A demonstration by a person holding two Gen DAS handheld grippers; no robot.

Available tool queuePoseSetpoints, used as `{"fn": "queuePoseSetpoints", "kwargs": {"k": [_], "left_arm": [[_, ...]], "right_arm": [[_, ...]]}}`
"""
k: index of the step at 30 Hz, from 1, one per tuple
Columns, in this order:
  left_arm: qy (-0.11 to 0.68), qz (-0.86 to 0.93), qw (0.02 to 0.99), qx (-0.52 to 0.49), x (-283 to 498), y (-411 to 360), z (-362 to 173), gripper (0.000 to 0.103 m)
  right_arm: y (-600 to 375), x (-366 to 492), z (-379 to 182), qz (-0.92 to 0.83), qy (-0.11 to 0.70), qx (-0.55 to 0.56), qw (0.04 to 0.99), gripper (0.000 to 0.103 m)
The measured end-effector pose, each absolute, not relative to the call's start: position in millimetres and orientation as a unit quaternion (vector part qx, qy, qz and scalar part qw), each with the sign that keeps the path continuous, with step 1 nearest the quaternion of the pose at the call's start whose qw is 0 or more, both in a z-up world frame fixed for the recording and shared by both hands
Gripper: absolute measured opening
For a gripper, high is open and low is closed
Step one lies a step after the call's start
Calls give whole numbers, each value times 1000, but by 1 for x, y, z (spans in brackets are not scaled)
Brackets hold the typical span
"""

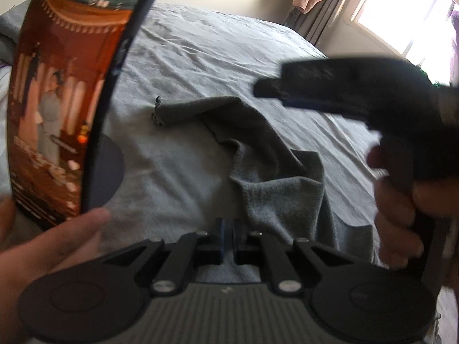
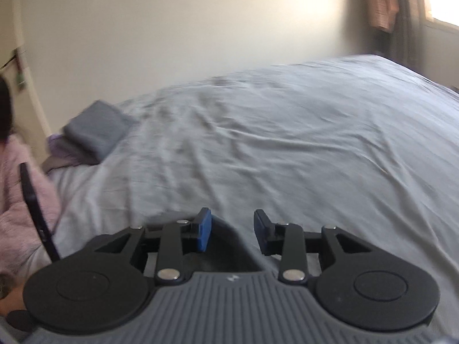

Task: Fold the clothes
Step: 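Release the shirt with the left gripper and bring the right gripper to the bundle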

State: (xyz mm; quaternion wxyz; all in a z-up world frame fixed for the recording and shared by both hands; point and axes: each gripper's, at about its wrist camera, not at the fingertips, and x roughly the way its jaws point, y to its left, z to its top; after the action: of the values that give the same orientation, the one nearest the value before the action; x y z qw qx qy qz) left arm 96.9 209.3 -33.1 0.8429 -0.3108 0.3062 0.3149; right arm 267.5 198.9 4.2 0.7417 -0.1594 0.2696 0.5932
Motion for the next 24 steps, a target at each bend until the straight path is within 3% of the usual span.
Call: {"fn": "queuePoseSetpoints", "kwargs": {"k": [8,9,10,11,14,18,24], "left_arm": [[306,314,845,-307,97,210,-34,6],[306,314,845,-307,97,211,-34,6],[306,313,845,-307,97,212,-34,6],[306,313,845,-307,97,212,-33,6],[307,311,846,-304,98,213,-33,7],[306,303,854,-291,100,212,-31,16],[288,292,880,-240,108,209,-25,29]], "right_arm": [[243,242,-12,617,227,-286,697,37],[247,241,-16,606,223,-300,702,32],[248,242,-19,596,224,-303,709,17],[247,246,-22,587,231,-296,717,11],[228,276,-22,561,273,-206,754,9],[184,327,-35,504,350,-35,789,9],[116,360,-74,461,402,196,766,10]]}}
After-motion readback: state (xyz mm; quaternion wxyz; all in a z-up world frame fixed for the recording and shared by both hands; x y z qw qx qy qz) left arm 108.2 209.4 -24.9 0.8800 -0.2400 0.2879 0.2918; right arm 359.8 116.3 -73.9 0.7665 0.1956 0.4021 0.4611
